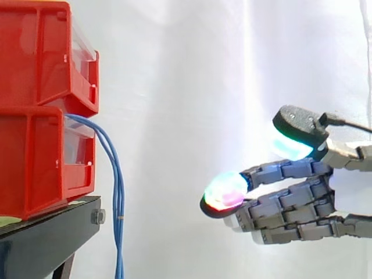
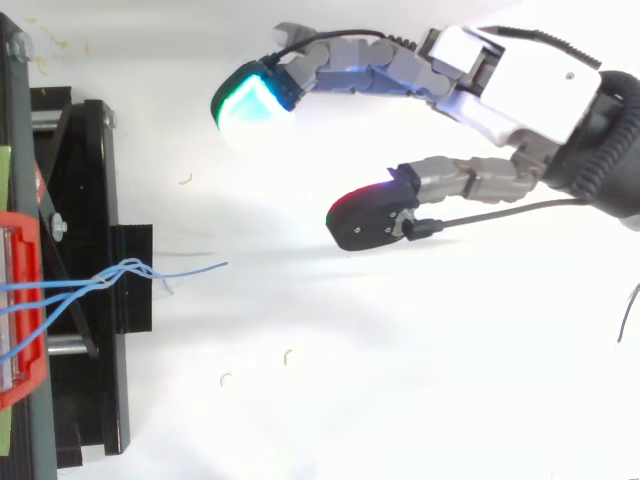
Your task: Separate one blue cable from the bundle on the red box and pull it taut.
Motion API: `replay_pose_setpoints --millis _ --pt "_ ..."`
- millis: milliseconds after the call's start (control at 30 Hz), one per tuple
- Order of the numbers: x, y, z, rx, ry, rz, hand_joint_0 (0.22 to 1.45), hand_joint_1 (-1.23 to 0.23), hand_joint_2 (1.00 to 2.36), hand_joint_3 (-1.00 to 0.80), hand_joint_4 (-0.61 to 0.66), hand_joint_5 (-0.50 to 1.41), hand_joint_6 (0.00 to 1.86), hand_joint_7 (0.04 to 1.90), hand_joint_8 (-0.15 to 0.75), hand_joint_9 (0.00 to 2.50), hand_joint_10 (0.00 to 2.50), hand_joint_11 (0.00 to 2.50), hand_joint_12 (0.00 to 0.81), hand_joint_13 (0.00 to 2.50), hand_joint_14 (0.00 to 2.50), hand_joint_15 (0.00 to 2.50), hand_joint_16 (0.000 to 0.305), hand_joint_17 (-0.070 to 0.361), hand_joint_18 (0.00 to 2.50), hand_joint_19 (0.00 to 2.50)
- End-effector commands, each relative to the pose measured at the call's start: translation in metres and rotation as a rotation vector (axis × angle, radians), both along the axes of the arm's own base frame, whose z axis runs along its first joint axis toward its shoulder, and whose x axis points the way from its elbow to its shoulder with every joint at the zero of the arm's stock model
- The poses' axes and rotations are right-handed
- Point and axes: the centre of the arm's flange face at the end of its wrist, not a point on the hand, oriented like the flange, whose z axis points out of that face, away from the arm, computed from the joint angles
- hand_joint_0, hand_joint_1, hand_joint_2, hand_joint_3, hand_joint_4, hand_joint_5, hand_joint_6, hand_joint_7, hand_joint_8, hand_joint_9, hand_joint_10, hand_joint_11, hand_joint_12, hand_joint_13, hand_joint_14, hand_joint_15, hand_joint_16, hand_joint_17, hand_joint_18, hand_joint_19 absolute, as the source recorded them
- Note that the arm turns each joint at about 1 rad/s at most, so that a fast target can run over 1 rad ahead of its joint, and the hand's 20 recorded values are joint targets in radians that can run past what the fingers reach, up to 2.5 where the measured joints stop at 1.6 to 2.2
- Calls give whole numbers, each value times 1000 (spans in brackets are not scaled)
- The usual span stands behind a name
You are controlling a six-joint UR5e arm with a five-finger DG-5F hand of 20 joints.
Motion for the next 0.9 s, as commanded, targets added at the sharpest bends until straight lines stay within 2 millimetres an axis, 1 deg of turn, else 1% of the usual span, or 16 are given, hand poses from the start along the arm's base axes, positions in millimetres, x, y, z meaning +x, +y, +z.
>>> replay_pose_setpoints --millis 0,167,333,367,400,433,467,500,533,600,633,667,733,767,800,867 --pt "8 -3 -18 20 5 -3 444 -590 1000 -500 249 -197 502 739 303 447 2 143 369 172 2 79 66 148 6 0" --pt "23 -4 -39 73 1 5 448 -590 1000 -500 254 -193 502 741 306 466 3 168 369 188 2 86 64 144 28 0" --pt "26 -3 -35 24 20 -10 452 -611 1000 -500 267 -186 502 735 313 506 3 144 372 235 1 77 64 144 89 0" --pt "26 -3 -36 20 22 -15 452 -611 1000 -500 267 -186 502 735 314 507 3 152 372 239 2 78 64 144 92 0" --pt "26 -4 -44 16 33 -25 452 -611 1000 -500 267 -185 502 734 315 512 3 154 373 242 2 78 64 144 97 0" --pt "29 -5 -47 20 29 -34 455 -609 1000 -500 270 -184 502 736 315 513 3 159 373 245 2 79 64 143 101 0" --pt "30 -5 -46 24 20 -35 458 -612 1000 -500 271 -184 502 734 315 518 3 150 374 254 2 73 63 142 115 0" --pt "33 -5 -57 27 22 -39 459 -613 1000 -500 271 -183 502 735 314 519 3 143 374 260 1 79 63 142 118 0" --pt "39 -3 -60 31 11 -34 461 -613 1000 -500 275 -182 502 736 315 524 3 157 374 266 2 77 63 142 123 0" --pt "55 -2 -72 42 0 -33 462 -613 1000 -500 280 -180 502 739 318 531 3 158 374 272 2 82 63 141 137 0" --pt "60 -1 -69 45 -10 -31 463 -613 1000 -500 280 -179 502 739 316 534 4 164 374 276 2 86 62 141 144 1" --pt "66 1 -73 44 -7 -25 464 -612 1000 -500 279 -179 502 743 317 537 3 161 373 276 2 83 62 140 146 8" --pt "82 5 -69 41 -18 -16 467 -610 1000 -500 279 -178 502 741 318 542 3 166 373 283 2 85 62 139 158 13" --pt "82 5 -69 41 -18 -16 468 -611 1000 -500 280 -178 502 743 318 542 4 161 373 285 3 92 62 138 160 12" --pt "89 8 -66 33 -14 -6 469 -610 1000 -500 281 -177 502 744 317 543 4 163 374 289 2 86 62 138 162 24" --pt "90 8 -65 30 -14 -5 470 -610 1000 -500 283 -177 502 743 319 552 4 173 373 295 3 91 61 138 167 25"
